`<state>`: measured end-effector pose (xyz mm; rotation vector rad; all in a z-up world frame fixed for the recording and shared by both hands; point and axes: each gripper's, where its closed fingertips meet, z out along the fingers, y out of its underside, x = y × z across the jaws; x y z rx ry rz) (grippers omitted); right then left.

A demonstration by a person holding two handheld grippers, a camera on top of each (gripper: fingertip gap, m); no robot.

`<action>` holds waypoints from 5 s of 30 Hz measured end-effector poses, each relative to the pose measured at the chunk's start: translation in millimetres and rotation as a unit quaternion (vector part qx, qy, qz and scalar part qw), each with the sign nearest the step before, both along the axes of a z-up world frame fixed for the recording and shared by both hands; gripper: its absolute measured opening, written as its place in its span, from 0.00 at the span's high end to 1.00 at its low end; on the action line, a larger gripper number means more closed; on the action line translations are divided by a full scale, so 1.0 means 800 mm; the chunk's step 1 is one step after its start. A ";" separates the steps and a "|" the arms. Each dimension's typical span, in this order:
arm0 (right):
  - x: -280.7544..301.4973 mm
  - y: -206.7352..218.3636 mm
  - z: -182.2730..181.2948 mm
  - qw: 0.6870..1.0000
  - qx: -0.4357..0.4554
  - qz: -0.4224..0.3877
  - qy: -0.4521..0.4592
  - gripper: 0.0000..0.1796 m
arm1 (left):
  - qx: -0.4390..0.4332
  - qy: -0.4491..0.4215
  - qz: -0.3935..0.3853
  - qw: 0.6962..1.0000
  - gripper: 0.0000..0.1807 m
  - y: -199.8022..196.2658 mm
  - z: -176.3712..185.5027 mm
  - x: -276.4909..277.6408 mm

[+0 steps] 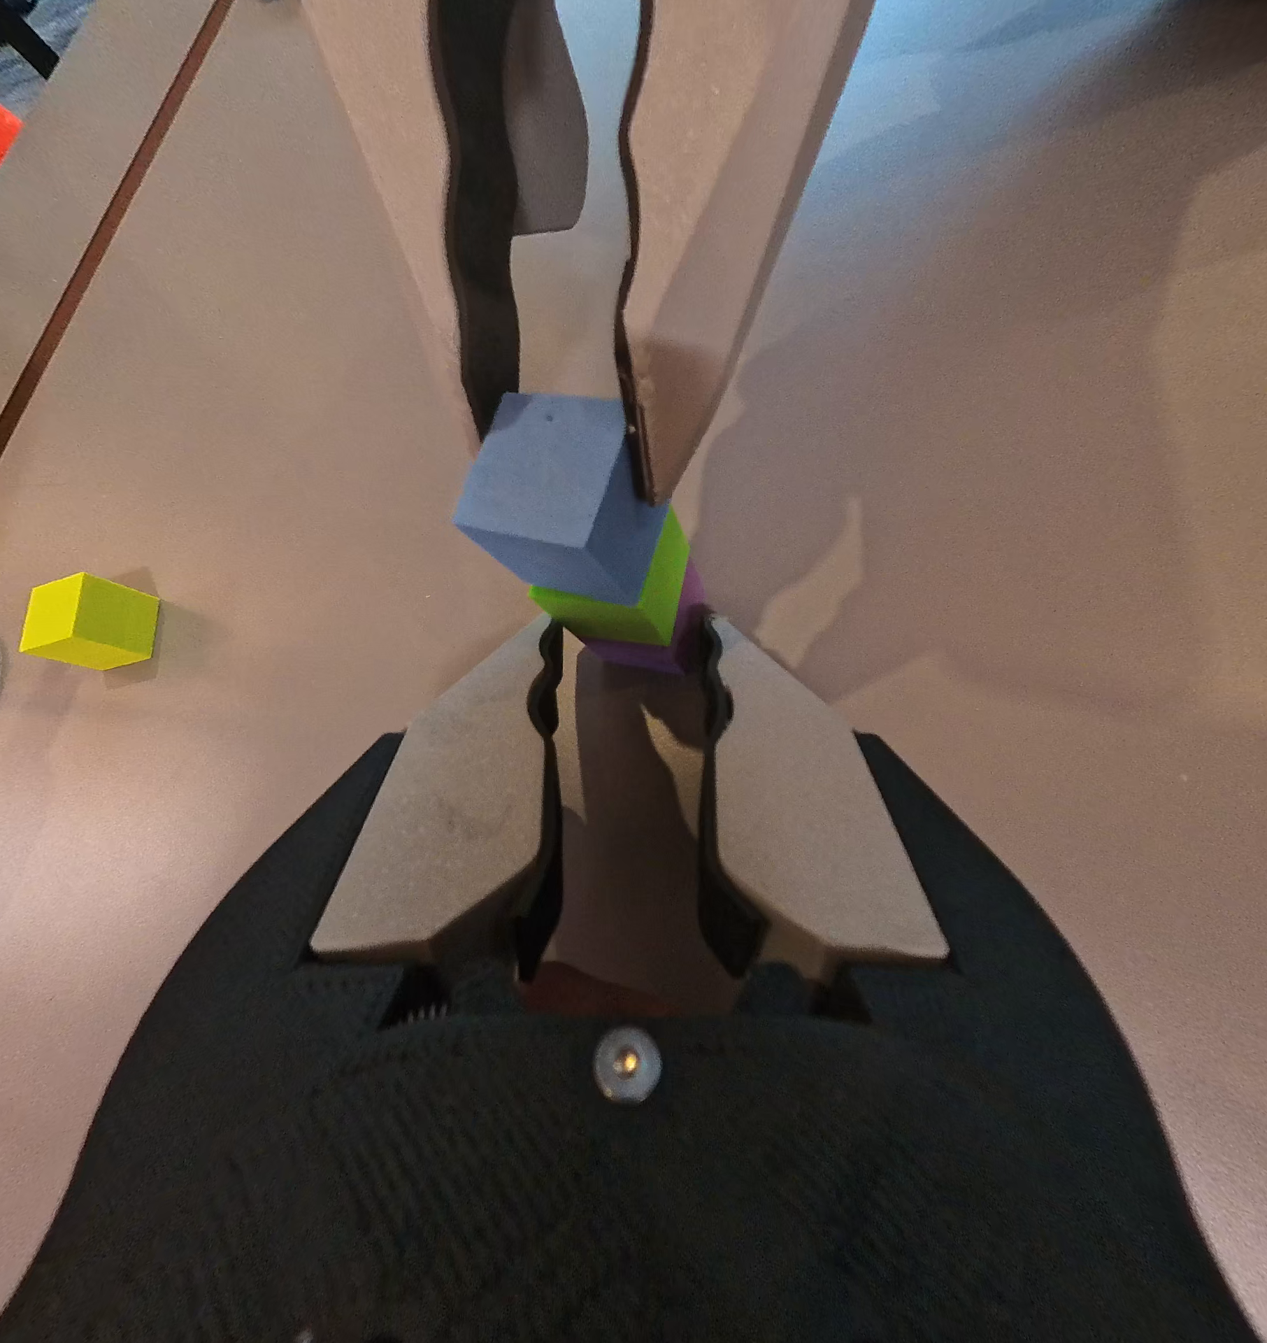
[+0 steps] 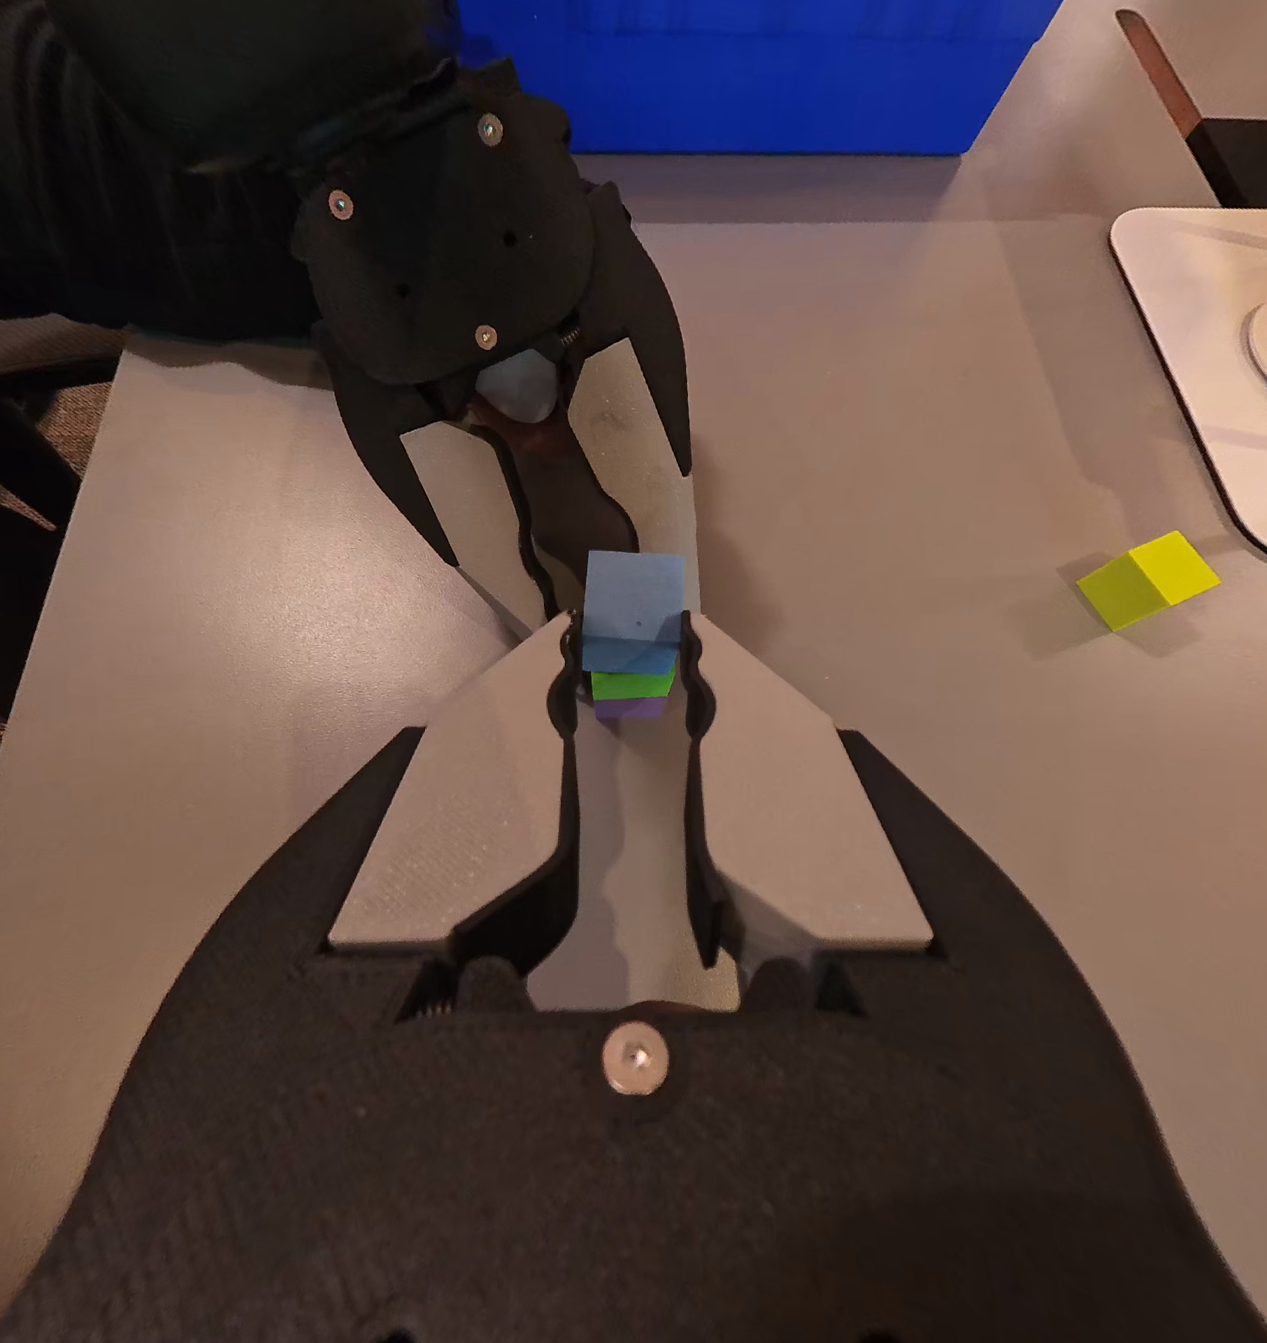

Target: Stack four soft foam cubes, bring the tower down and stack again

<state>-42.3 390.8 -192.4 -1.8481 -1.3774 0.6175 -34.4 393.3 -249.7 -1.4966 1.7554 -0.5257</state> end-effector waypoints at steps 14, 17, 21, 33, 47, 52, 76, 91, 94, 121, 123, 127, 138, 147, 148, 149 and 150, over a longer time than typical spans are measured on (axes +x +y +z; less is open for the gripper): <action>0.002 0.001 0.001 1.000 0.004 0.000 0.000 0.87 | 0.001 0.000 0.000 1.000 0.80 0.000 0.000 0.000; 0.001 0.001 -0.001 1.000 0.004 0.001 -0.003 0.87 | 0.001 0.000 0.000 1.000 0.80 0.000 0.000 0.000; 0.001 0.001 -0.001 1.000 0.005 0.000 -0.003 0.87 | 0.002 0.000 0.000 1.000 0.80 0.000 0.000 0.000; 0.001 0.001 0.000 1.000 -0.002 -0.003 0.004 0.80 | 0.002 0.000 0.000 1.000 0.80 0.000 0.000 -0.001; 0.024 0.002 0.028 0.999 0.009 -0.015 0.041 0.86 | -0.032 0.019 -0.014 0.999 0.70 0.004 0.002 -0.032; 0.029 0.002 0.020 1.000 0.010 -0.013 0.025 0.96 | -0.049 -0.038 -0.013 0.998 0.91 0.008 0.034 -0.031; 0.023 0.006 -0.002 1.000 -0.007 -0.013 0.003 0.98 | -0.035 -0.081 -0.034 0.995 0.98 -0.010 0.061 -0.016; 0.020 0.007 -0.002 1.000 -0.005 -0.015 0.004 0.98 | -0.029 -0.085 -0.028 0.996 0.96 -0.007 0.061 -0.014; 0.020 0.007 -0.002 1.000 -0.005 -0.014 0.004 0.98 | -0.028 -0.086 -0.026 0.996 0.96 -0.006 0.061 -0.015; 0.018 0.006 -0.002 1.000 -0.003 -0.013 0.005 0.99 | -0.016 -0.087 -0.026 0.996 0.95 -0.004 0.063 -0.016; 0.018 0.007 -0.001 1.000 -0.002 -0.014 0.005 0.99 | -0.015 -0.088 -0.025 0.996 0.95 -0.003 0.064 -0.016; 0.018 0.007 -0.001 1.000 0.000 -0.014 0.005 0.99 | -0.014 -0.088 -0.026 0.996 0.95 -0.003 0.064 -0.016; 0.018 0.007 -0.005 1.000 -0.005 -0.014 0.003 0.98 | -0.012 -0.085 -0.025 0.996 0.95 -0.003 0.062 -0.017; 0.023 0.009 -0.001 1.000 -0.005 -0.020 0.009 0.94 | -0.015 -0.086 -0.024 0.996 0.87 -0.002 0.065 -0.023; 0.024 0.011 -0.001 1.000 -0.005 -0.022 0.010 0.94 | -0.018 -0.086 -0.023 0.996 0.85 -0.001 0.066 -0.025; 0.025 0.012 -0.001 1.000 -0.005 -0.024 0.011 0.93 | -0.020 -0.086 -0.022 0.996 0.85 0.000 0.066 -0.026; 0.027 0.013 -0.002 1.000 -0.007 -0.026 0.011 0.93 | -0.022 -0.086 -0.022 0.996 0.84 0.000 0.066 -0.028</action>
